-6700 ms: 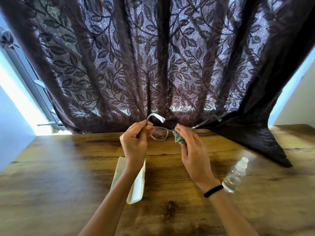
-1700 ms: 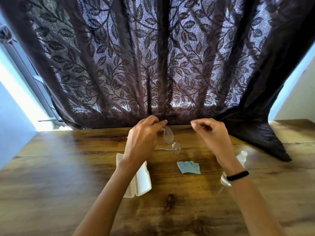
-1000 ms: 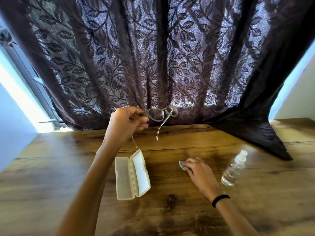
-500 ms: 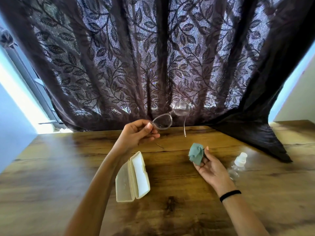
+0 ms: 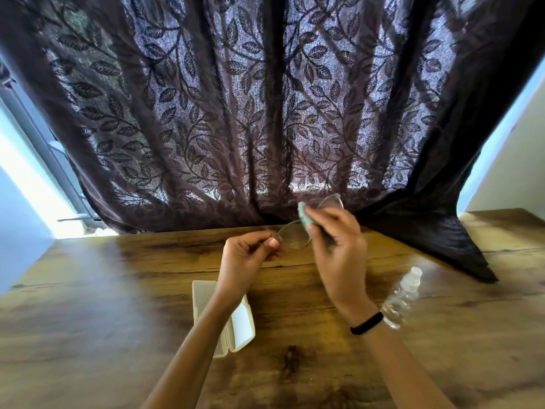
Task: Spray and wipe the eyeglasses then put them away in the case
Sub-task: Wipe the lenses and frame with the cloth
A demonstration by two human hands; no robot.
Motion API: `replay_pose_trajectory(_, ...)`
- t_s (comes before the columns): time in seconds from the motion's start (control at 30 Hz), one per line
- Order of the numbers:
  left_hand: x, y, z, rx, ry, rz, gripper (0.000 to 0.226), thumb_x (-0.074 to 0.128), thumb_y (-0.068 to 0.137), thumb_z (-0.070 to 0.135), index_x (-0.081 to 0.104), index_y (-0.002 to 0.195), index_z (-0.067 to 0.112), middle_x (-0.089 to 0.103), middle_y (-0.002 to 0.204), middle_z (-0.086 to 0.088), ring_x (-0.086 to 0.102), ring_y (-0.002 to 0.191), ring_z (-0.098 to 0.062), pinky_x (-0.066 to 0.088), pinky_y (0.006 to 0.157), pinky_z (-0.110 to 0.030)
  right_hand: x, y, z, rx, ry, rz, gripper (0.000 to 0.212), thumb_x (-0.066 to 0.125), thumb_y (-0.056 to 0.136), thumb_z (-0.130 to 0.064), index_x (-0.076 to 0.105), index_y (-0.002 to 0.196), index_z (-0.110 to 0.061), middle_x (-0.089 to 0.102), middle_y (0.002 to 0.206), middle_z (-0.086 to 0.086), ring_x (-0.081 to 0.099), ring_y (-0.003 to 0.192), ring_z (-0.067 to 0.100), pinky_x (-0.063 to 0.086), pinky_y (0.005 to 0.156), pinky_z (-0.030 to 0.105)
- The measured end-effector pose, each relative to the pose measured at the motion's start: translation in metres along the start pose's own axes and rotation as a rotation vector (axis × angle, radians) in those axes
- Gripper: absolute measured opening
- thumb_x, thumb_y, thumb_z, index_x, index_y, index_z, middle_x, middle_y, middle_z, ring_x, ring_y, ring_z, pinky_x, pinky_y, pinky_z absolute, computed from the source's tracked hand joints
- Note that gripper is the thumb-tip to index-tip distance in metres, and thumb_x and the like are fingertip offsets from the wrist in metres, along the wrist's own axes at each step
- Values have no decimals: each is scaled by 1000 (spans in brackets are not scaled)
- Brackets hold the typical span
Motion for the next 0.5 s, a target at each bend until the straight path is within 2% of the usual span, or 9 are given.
replay_pose_trajectory(0.1,-1,-2,3,27,4,74,31,57,83,-7,69,80,22,72,64,13,66,63,-2,55,62,-16,23,-16,-16,-107,-162,-126,30,62,82,2,65,111,-3,62,97,10,47,93,15,38,86,16)
replay_pose_trajectory(0.23,-10,-6,10,101,50,152,31,59,83,-5,69,91,23,73,72,18,68,71,-6,57,67,-21,35,-34,-31,-215,-241,-206,31,50,89,-5,59,119,-2,63,101,10,46,94,17,45,84,26)
replay_pose_trajectory(0.33,-13,-8,11,124,67,182,34,58,83,-7,69,86,25,72,69,17,65,66,-4,55,63,-18,30,-35,-30,-267,-297,-214,32,48,88,-5,60,118,-1,62,103,10,46,94,18,48,81,28)
replay_pose_trajectory(0.5,-12,-7,21,180,58,147,48,55,86,-5,70,77,39,71,66,14,68,65,-8,55,62,-19,6,-14,-8,-126,-239,-85,35,59,82,9,61,116,1,61,96,13,46,89,16,41,82,21)
Point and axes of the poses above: each hand's wrist, its own y-axis towards the middle knuckle, its own x-axis out of the palm, z = x × y, the point moved 9 cm from there along y, towards the middle knuckle
